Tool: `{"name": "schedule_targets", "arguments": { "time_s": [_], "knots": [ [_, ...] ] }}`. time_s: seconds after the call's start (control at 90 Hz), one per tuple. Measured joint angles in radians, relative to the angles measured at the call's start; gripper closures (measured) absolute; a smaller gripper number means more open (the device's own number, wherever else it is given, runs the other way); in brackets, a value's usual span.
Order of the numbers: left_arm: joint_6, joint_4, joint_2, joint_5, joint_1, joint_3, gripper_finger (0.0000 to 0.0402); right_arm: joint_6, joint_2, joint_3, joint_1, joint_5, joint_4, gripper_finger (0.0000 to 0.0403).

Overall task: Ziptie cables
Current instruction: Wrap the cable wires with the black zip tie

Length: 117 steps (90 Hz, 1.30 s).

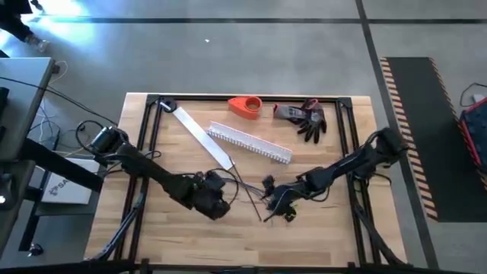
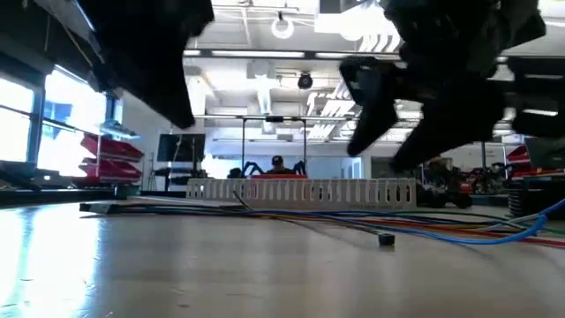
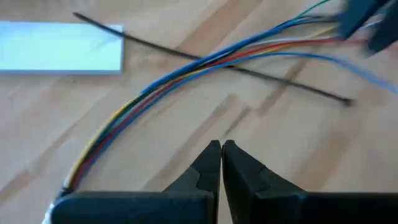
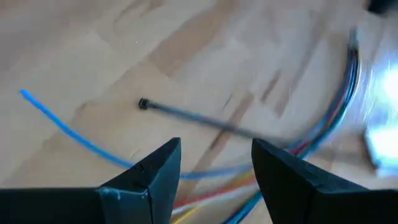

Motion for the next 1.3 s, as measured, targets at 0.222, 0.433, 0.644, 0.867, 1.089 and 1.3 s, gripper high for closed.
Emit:
{"name": "schedule_targets", "arguments": {
  "time_s": [0.222,0.433,0.644,0.867,1.089,1.3],
  "knots": [
    [-0.056,-0.005,0.008,-0.038,-0.043,-0.002,0.0401,-0.299,0.097,0.110,-0.011,-0.045,-0.103,0.0222],
    [-0.069,-0.003,0.023,-0.032,-0.053,-0.003,0.0401,-0.486,0.174,0.181,-0.021,-0.097,-0.163,0.0222],
    [-0.060,-0.003,0.025,-0.042,-0.059,-0.003,0.0401,-0.605,0.229,0.251,-0.046,-0.120,-0.226,0.0222],
    [-0.033,0.001,0.025,-0.065,-0.060,-0.003,0.0401,-0.741,0.251,0.269,-0.090,-0.170,-0.248,0.0239],
    [-0.033,0.000,0.032,-0.070,-0.060,-0.003,0.0401,-0.717,0.281,0.271,-0.107,-0.231,-0.235,0.0277],
    [-0.033,0.002,0.036,-0.076,-0.060,-0.003,0.0401,-0.715,0.284,0.266,-0.109,-0.248,-0.215,0.0319]
  ]
}}
